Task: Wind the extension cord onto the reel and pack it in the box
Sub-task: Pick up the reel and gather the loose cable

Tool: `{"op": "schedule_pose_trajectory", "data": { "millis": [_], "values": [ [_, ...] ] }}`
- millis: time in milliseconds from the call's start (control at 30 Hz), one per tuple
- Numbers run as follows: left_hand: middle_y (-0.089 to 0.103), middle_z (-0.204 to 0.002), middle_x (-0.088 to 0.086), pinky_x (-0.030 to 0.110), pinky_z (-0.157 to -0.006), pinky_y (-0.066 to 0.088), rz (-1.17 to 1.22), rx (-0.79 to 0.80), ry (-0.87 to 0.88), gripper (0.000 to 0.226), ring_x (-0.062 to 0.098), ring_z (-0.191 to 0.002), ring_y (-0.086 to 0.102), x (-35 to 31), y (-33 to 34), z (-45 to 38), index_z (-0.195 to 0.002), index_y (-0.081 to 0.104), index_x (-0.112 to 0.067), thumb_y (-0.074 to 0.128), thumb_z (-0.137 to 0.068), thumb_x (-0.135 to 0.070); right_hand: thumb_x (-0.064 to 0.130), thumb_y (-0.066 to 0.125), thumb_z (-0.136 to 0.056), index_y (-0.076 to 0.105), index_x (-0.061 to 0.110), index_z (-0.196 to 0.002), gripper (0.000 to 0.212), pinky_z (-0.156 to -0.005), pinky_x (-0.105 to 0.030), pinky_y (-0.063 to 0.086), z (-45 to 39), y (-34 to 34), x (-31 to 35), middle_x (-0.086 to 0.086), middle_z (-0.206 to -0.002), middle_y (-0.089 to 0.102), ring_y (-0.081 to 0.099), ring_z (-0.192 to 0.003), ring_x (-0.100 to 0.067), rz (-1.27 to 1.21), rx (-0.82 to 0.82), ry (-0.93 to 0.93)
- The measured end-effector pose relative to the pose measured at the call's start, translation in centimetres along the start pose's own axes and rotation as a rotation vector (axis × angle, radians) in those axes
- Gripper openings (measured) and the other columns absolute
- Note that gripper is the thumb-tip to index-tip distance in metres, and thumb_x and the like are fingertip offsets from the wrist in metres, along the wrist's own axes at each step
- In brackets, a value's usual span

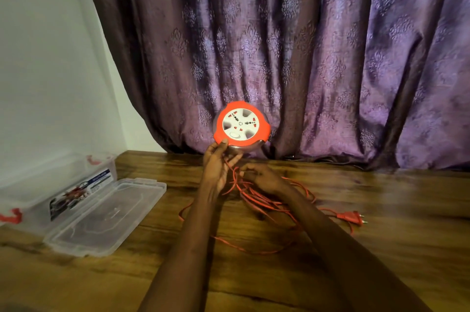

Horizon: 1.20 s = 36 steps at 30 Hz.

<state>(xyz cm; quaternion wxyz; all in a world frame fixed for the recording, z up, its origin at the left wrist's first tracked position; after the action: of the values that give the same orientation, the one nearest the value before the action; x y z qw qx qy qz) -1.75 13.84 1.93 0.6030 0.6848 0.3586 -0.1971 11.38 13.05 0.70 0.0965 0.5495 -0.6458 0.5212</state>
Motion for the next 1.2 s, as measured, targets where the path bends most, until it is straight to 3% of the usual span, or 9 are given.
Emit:
{"op": "schedule_pose_trajectory", "data": {
  "millis": [133, 233, 333, 433, 633, 767, 867, 1067, 1200],
  "values": [
    [0.063, -0.084, 0.007, 0.039, -0.067, 0.061, -0.08, -0.071, 0.062, 0.01, 0.02, -0.075, 0.061, -1.0, -1.5, -0.5, -0.092, 0.054, -0.016, 0.063, -0.092, -0.01, 0.008, 0.062, -0.094, 0.07, 0.011, -0.097, 0.009, -0.084, -0.034, 0.048, 0.5, -2.5, -1.9, -0.003, -0.091, 0.071, 0.06, -0.084, -0.01, -0.161, -0.151, 0.105],
    [0.063, -0.093, 0.006, 0.037, -0.065, 0.061, -0.116, -0.134, 0.103, 0.016, 0.017, -0.08, 0.061, -1.3, -2.6, -0.7, -0.103, 0.054, -0.016, 0.064, -0.091, -0.012, 0.003, 0.059, -0.094, 0.066, 0.003, -0.102, 0.011, -0.074, -0.021, 0.051, 2.0, -5.0, -1.7, -0.001, -0.084, 0.073, 0.065, -0.078, -0.007, -0.336, -0.235, 0.142],
    [0.063, -0.1, 0.008, 0.031, -0.056, 0.058, -0.11, -0.183, 0.123, 0.018, 0.018, -0.083, 0.061, -1.3, -3.2, -0.5, -0.106, 0.054, -0.016, 0.064, -0.091, -0.012, 0.003, 0.061, -0.093, 0.068, 0.013, -0.096, 0.012, -0.061, -0.015, 0.046, 3.0, -7.0, -1.0, 0.002, -0.076, 0.069, 0.06, -0.067, -0.006, -0.412, -0.257, 0.112],
    [0.062, -0.104, 0.009, 0.031, -0.056, 0.059, -0.088, -0.229, 0.139, 0.026, 0.018, -0.085, 0.062, -1.2, -3.9, -0.6, -0.114, 0.051, -0.012, 0.064, -0.092, -0.012, 0.002, 0.063, -0.091, 0.071, 0.018, -0.094, 0.018, -0.061, -0.013, 0.046, 3.6, -9.3, -0.3, 0.006, -0.078, 0.068, 0.057, -0.069, -0.003, -0.365, -0.287, 0.053],
    [0.061, -0.119, 0.012, 0.038, -0.065, 0.061, -0.044, -0.269, 0.155, 0.032, 0.026, -0.106, 0.06, -1.2, -4.8, -0.8, -0.12, 0.049, -0.012, 0.064, -0.092, -0.011, -0.002, 0.065, -0.088, 0.069, 0.004, -0.099, 0.013, -0.072, -0.014, 0.05, 4.9, -13.6, -1.0, 0.015, -0.078, 0.073, 0.063, -0.075, 0.005, -0.18, -0.376, 0.03],
    [0.063, -0.114, 0.009, 0.039, -0.069, 0.06, -0.063, -0.226, 0.159, 0.03, 0.018, -0.094, 0.065, -0.8, -4.2, -0.8, -0.119, 0.048, -0.012, 0.062, -0.093, -0.011, 0.008, 0.067, -0.09, 0.07, 0.021, -0.093, 0.014, -0.078, -0.033, 0.053, 5.0, -15.8, -3.7, 0.006, -0.084, 0.071, 0.063, -0.077, -0.004, -0.022, -0.421, 0.078],
    [0.064, -0.107, 0.006, 0.036, -0.068, 0.061, -0.084, -0.199, 0.153, 0.015, 0.015, -0.09, 0.064, 0.0, -3.4, -0.6, -0.104, 0.053, -0.016, 0.061, -0.093, -0.01, 0.019, 0.067, -0.089, 0.068, 0.029, -0.09, 0.011, -0.078, -0.042, 0.055, 4.9, -16.8, -6.3, 0.009, -0.082, 0.07, 0.064, -0.075, -0.009, 0.119, -0.534, 0.187],
    [0.061, -0.119, 0.014, 0.035, -0.063, 0.061, -0.096, -0.201, 0.105, 0.01, 0.027, -0.108, 0.06, 1.4, -3.3, -0.7, -0.099, 0.056, -0.018, 0.063, -0.092, -0.015, 0.01, 0.055, -0.084, 0.071, 0.044, -0.092, 0.039, -0.093, -0.049, 0.053, 3.7, -14.0, -5.6, 0.011, -0.096, 0.072, 0.067, -0.094, -0.016, 0.046, -0.389, 0.081],
    [0.062, -0.104, 0.012, 0.036, -0.062, 0.061, -0.083, -0.219, 0.081, 0.012, 0.027, -0.098, 0.06, 1.8, -3.6, -0.6, -0.095, 0.053, -0.017, 0.064, -0.092, -0.013, 0.014, 0.056, -0.082, 0.075, 0.023, -0.082, 0.022, -0.089, -0.046, 0.054, 4.1, -11.7, -4.2, -0.001, -0.085, 0.073, 0.068, -0.084, -0.018, 0.06, -0.177, 0.054]
  ]
}}
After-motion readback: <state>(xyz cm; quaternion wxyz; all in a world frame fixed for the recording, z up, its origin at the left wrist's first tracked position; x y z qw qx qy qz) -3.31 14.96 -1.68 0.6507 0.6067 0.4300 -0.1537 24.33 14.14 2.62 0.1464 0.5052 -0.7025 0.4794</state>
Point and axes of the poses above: each hand's wrist, its own z-axis away from the middle knuckle, its own y-axis out of the palm, x = y × z, the point moved 8 cm from there along -z, towards the middle knuckle
